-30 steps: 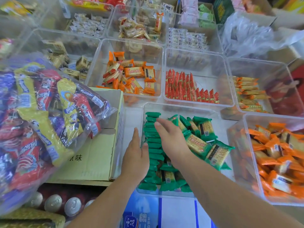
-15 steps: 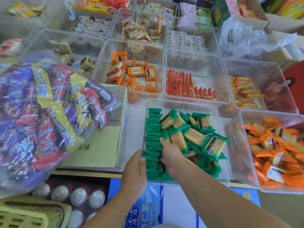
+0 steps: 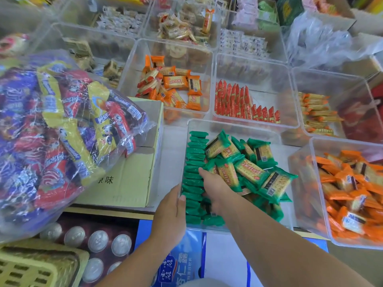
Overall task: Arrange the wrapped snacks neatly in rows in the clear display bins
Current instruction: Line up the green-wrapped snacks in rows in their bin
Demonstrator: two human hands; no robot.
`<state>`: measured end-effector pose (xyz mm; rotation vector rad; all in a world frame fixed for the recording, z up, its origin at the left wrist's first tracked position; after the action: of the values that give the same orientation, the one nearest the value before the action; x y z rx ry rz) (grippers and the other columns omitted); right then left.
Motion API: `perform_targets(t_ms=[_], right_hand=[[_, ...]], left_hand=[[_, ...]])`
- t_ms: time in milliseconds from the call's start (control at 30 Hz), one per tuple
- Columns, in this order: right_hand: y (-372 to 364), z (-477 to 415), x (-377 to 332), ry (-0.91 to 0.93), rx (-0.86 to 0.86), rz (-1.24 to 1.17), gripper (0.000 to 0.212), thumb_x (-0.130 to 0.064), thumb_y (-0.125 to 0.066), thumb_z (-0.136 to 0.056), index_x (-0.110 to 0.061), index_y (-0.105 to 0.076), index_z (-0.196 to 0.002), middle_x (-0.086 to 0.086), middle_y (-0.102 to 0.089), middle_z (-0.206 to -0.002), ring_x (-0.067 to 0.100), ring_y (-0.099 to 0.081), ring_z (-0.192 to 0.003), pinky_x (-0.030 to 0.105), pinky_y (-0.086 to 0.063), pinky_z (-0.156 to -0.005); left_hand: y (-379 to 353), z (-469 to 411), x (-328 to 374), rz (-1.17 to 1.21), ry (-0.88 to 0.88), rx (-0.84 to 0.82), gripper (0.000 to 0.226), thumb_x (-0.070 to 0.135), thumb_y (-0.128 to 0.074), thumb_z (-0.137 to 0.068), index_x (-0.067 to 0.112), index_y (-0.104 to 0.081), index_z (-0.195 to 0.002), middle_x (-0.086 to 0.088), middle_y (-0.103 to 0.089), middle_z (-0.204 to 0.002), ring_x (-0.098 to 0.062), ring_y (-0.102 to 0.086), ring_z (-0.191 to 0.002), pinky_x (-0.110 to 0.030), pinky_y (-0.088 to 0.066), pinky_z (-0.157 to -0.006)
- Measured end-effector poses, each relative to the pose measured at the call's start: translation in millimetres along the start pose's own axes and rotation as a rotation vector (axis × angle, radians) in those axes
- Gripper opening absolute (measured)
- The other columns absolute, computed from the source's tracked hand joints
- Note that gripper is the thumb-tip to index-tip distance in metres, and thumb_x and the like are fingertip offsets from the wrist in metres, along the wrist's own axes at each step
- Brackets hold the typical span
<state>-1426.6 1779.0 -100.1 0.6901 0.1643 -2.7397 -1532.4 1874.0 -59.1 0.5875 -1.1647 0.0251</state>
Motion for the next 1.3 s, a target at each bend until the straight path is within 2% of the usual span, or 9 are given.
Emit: perform_targets(t_ms=[300,433,533,600,733,800,933,1100,1300], right_hand=[[-16,-7,5,0.095,-0.013,0.090,0.054,-0.051,-0.044,-0.098,-0.022,-0.041,-0.144,0.011,-0.054,-0.139,0.035,-0.054,-0.125,0.056,-0.045,-0.106],[-7,-8,-6,0.058,-0.115,0.091,0.029,-0.035,-0.049,-0.103,-0.017,-0.060,-0.123,0.010,-0.073,-0.111,0.028,-0.071,-0.100,0.041,-0.060,-0.078],[1,-2,-11,0.076,-0.163,0.166,0.025,-0.028,-0.053,-0.101,-0.012,-0.063,-0.118,0.011,-0.075,-0.108,0.028,-0.071,-0.103,0.047,-0.056,-0.094],[7,7,-15,0.139,-0.110,0.331,0.029,-0.029,-0.056,-0.099,-0.003,-0.063,-0.110,0.022,-0.070,-0.108,0.035,-0.068,-0.104,0.047,-0.054,-0.097],[19,29,-29,0.445,-0.014,1.067,0.041,-0.038,-0.059,-0.095,-0.012,-0.045,-0.067,0.008,-0.051,-0.066,0.024,-0.051,-0.062,0.032,-0.041,-0.059],[19,35,-23,0.523,-0.019,1.409,0.039,-0.041,-0.058,-0.096,-0.019,-0.045,-0.067,0.000,-0.049,-0.066,0.022,-0.050,-0.068,0.031,-0.037,-0.059],[11,34,2,0.452,-0.071,1.635,0.027,-0.037,-0.056,-0.095,-0.011,-0.063,-0.098,0.008,-0.065,-0.093,0.030,-0.063,-0.090,0.032,-0.048,-0.069],[4,25,11,0.357,-0.083,1.402,0.025,-0.020,-0.061,-0.089,-0.005,-0.068,-0.108,0.014,-0.071,-0.104,0.032,-0.066,-0.097,0.039,-0.056,-0.083],[12,34,23,0.242,-0.148,0.809,0.034,0.000,-0.057,-0.085,-0.003,-0.064,-0.118,0.021,-0.070,-0.111,0.036,-0.067,-0.104,0.047,-0.055,-0.094]], left_hand=[[-1,0,-4,0.038,0.032,-0.029,0.055,0.027,-0.035,-0.109,0.081,-0.036,-0.116,0.048,-0.054,-0.115,0.019,-0.051,-0.111,0.004,-0.035,-0.081],[-2,-2,-4,0.024,0.052,-0.044,0.059,0.024,-0.036,-0.108,0.082,-0.033,-0.114,0.047,-0.051,-0.116,0.017,-0.048,-0.114,0.004,-0.032,-0.085],[-6,-2,-5,0.036,0.050,-0.078,0.060,0.019,-0.038,-0.108,0.079,-0.034,-0.113,0.050,-0.046,-0.116,0.021,-0.044,-0.115,0.005,-0.029,-0.086],[-6,-2,-8,0.056,0.071,-0.099,0.055,0.015,-0.043,-0.106,0.068,-0.036,-0.119,0.052,-0.045,-0.115,0.029,-0.037,-0.114,0.007,-0.027,-0.086],[-6,-1,-13,0.075,0.152,-0.171,0.084,0.007,-0.064,-0.088,0.079,-0.032,-0.117,0.048,-0.047,-0.116,0.029,-0.042,-0.111,0.000,-0.039,-0.080],[-8,3,-21,0.106,0.223,-0.203,0.093,0.006,-0.072,-0.080,0.086,-0.033,-0.106,0.053,-0.050,-0.109,0.029,-0.047,-0.104,0.001,-0.042,-0.070],[-8,10,-37,0.115,0.459,-0.136,0.079,0.019,-0.083,-0.069,0.051,-0.044,-0.129,0.019,-0.060,-0.105,0.000,-0.063,-0.089,-0.015,-0.052,-0.059],[-5,-5,-27,-0.150,0.447,-0.197,0.054,0.015,-0.080,-0.064,0.025,-0.055,-0.111,-0.002,-0.071,-0.083,-0.024,-0.070,-0.078,-0.041,-0.062,-0.069],[3,-9,-19,-0.457,0.391,-0.126,0.031,0.018,-0.071,-0.070,0.027,-0.049,-0.089,0.003,-0.063,-0.080,-0.017,-0.061,-0.072,-0.033,-0.057,-0.061]])
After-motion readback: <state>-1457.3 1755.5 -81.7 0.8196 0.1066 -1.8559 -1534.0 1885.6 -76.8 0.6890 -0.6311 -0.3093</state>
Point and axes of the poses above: each hand's wrist, its own z-axis away from the middle knuckle, its own y-axis out of the back of the hand, x = y × z, the point moved 8 cm from there along -z, towards the middle knuckle
